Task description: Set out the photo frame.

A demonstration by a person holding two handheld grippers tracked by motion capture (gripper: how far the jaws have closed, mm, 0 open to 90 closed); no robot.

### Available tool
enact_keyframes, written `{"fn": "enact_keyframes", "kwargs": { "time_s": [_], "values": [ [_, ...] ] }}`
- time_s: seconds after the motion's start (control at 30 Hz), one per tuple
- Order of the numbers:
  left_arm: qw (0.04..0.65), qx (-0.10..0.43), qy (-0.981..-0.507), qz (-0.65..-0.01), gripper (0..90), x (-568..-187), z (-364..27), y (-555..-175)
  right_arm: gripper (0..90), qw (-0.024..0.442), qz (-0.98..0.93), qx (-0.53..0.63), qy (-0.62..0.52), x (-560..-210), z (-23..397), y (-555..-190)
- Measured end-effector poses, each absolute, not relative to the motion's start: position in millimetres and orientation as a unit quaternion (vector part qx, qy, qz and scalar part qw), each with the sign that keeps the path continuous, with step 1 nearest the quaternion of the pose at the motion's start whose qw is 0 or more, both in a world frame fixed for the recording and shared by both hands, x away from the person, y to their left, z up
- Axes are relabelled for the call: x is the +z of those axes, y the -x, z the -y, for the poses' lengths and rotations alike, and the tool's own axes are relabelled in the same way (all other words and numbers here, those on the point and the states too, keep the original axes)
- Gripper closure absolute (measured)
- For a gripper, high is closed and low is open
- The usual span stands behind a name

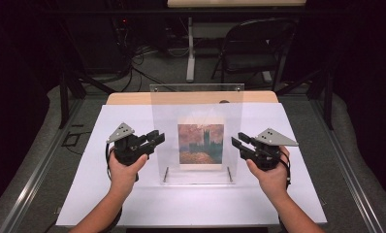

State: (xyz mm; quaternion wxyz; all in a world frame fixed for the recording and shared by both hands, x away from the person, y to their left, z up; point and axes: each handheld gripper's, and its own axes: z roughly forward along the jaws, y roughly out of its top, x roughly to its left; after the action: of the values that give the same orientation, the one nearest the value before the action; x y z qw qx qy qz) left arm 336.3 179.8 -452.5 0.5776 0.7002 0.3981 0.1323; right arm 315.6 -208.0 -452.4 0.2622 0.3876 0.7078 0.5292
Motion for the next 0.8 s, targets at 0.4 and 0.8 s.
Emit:
{"fn": "enact_keyframes", "kwargs": {
  "time_s": [0.4, 0.8],
  "values": [
    [0.583, 0.145, -0.709, -0.370, 68.8, -456, -182, -311, 74.1, 0.251, -0.711, 0.542, -0.370, -457, 217, -293],
    [0.584, 0.144, -0.708, -0.371, 70.0, -458, -185, -305, 76.6, 0.252, -0.710, 0.546, -0.366, -460, 219, -286]
  ]
}}
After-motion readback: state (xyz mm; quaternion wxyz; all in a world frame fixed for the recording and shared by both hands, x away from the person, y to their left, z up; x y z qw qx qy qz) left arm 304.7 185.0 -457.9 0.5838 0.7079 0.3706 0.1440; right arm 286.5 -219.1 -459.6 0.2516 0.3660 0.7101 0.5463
